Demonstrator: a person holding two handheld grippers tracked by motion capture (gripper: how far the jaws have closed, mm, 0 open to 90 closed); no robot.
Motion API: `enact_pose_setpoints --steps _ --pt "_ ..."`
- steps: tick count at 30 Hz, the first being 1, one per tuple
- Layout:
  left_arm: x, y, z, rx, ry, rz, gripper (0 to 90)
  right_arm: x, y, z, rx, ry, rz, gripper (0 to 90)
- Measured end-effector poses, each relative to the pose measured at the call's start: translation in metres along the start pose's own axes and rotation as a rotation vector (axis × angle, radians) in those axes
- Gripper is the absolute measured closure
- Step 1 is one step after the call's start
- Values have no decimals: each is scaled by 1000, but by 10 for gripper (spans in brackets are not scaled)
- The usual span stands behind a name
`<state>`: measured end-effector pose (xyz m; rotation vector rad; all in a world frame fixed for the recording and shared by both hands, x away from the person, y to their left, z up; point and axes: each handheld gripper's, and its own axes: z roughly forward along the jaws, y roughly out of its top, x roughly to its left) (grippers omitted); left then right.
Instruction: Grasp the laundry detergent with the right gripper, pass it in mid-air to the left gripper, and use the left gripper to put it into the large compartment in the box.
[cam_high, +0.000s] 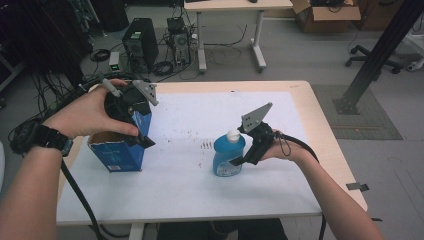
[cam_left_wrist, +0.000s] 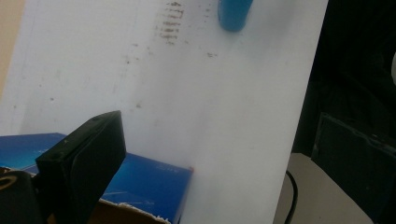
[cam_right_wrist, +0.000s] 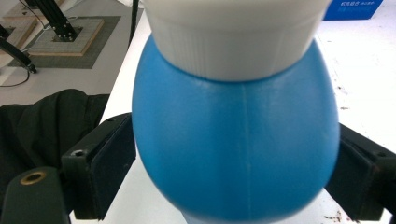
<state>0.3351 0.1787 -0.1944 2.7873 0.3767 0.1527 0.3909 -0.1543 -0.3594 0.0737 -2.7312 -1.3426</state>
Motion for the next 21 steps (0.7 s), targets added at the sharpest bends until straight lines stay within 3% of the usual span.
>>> enact_pose_setpoints --steps 21 --pt "-1 3 -1 4 2 5 34 1 -1 4 12 -11 -15 224"
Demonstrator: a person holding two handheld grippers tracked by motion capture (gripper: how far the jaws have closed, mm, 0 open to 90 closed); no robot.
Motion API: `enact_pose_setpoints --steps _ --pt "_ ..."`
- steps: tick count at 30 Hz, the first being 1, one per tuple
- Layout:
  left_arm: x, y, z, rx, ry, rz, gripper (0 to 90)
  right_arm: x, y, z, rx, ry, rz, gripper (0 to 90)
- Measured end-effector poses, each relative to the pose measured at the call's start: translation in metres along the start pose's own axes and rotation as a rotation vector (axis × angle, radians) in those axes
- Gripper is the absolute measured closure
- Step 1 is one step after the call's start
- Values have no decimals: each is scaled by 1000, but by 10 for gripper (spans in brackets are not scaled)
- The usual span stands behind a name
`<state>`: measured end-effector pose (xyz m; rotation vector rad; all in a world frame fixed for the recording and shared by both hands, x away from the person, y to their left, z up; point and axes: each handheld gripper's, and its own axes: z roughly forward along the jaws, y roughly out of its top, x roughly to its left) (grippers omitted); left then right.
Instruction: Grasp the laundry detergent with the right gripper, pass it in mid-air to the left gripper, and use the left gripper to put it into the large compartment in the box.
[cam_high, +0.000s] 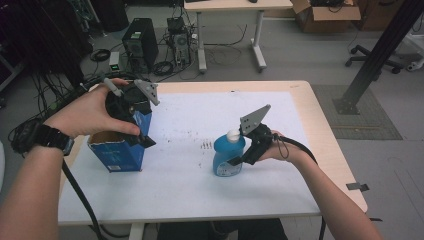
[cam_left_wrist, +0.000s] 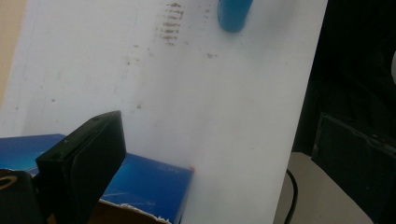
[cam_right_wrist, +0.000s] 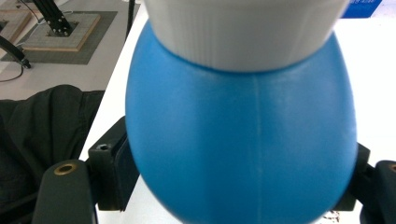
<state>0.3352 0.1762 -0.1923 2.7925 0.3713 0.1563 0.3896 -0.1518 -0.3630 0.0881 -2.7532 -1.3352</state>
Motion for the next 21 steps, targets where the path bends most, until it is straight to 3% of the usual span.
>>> enact_pose_setpoints --steps 21 --pt "-1 1 -1 1 -1 3 34 0 -3 -1 -6 -12 -8 302"
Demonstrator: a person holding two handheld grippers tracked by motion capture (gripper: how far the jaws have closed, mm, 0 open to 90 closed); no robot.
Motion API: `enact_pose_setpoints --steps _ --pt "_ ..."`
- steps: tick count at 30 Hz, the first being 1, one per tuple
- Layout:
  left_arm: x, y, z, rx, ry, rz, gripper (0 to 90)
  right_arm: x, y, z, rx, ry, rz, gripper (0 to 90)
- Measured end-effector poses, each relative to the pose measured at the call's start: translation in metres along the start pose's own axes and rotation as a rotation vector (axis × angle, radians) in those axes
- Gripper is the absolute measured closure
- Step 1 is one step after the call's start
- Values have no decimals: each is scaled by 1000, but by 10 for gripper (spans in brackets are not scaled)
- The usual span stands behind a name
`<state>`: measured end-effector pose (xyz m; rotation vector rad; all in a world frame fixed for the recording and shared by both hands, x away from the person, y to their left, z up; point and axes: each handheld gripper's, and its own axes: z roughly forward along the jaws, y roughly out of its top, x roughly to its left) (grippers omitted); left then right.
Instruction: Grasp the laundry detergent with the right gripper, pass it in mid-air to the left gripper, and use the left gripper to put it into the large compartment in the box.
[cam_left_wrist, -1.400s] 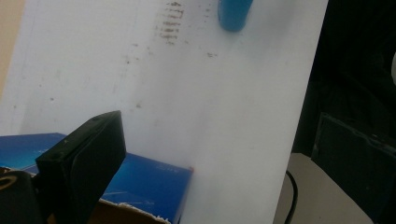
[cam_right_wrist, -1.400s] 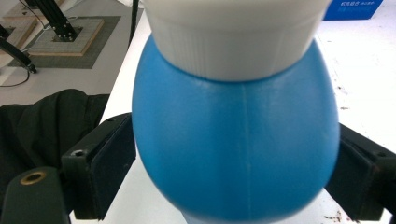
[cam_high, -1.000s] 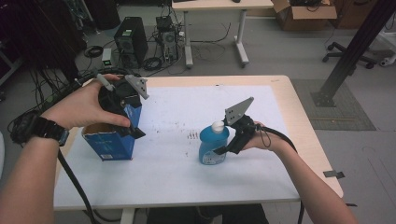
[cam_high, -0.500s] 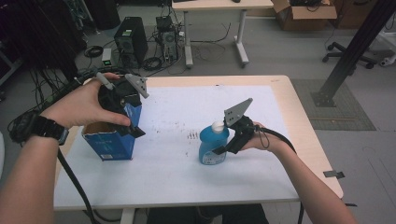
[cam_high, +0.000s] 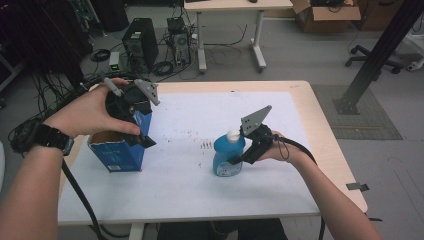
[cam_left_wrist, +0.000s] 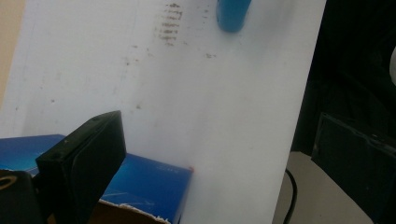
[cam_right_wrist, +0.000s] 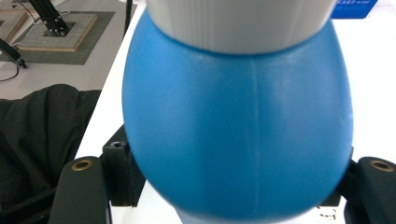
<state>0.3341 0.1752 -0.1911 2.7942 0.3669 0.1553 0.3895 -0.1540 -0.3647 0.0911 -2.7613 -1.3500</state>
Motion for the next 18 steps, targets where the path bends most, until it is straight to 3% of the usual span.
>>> enact_pose_setpoints --steps 18 --pt "-1 3 1 6 -2 7 34 0 -3 0 -12 4 7 385"
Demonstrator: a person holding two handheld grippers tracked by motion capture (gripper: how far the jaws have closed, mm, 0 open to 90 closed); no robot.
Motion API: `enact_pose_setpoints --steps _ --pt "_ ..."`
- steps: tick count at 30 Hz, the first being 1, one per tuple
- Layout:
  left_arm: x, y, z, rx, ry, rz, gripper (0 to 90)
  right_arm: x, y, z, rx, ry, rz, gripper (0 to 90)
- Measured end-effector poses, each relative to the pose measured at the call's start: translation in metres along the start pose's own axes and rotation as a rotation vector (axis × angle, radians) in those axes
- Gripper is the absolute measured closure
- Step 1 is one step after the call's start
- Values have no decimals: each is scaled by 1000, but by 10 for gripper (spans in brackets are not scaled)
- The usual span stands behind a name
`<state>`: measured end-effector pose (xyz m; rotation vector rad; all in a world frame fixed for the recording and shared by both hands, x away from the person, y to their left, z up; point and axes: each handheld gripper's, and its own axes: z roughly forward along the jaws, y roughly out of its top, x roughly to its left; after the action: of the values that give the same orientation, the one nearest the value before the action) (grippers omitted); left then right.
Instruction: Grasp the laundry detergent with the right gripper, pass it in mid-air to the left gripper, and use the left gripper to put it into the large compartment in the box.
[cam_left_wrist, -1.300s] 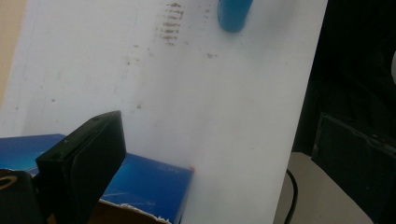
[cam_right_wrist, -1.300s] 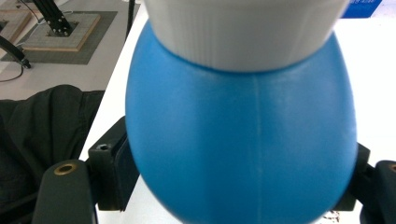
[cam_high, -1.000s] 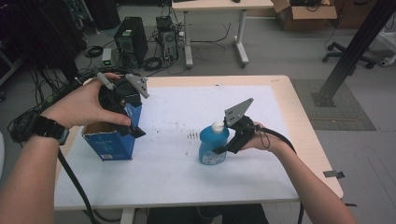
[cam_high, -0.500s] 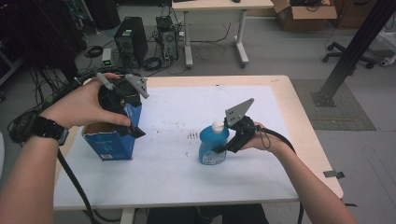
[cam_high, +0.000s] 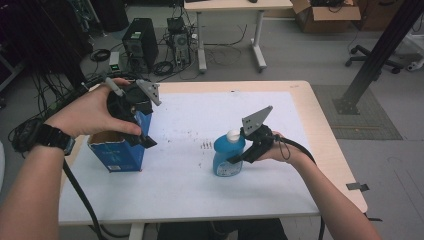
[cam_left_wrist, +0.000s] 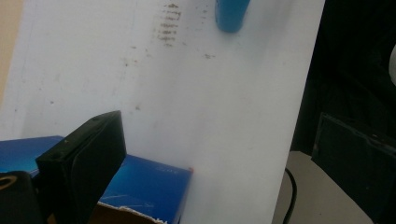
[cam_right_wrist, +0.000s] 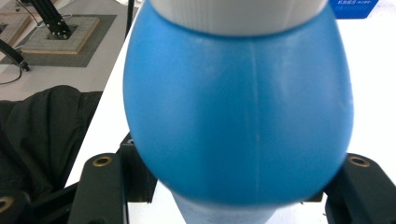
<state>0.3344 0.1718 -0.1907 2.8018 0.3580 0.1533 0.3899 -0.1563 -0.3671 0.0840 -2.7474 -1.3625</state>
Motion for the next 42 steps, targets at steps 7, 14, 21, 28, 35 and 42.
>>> enact_pose_setpoints --steps 7,14,21,28,35,42 --pt "0 1 1 -1 0 1 34 1 0 -1 -2 -5 -9 400" --pt "-1 4 2 1 -3 6 34 3 2 -1 9 -24 -12 414" --pt "-3 11 -1 -3 -3 16 34 2 9 -1 18 -18 13 418" --pt "-5 20 -5 -16 5 22 34 3 30 -8 0 -25 11 419" --pt "-9 31 -12 -43 15 28 34 6 62 -14 -7 -21 -17 420" --pt "-12 43 -16 -69 21 34 34 11 93 -14 -5 -11 -39 421"
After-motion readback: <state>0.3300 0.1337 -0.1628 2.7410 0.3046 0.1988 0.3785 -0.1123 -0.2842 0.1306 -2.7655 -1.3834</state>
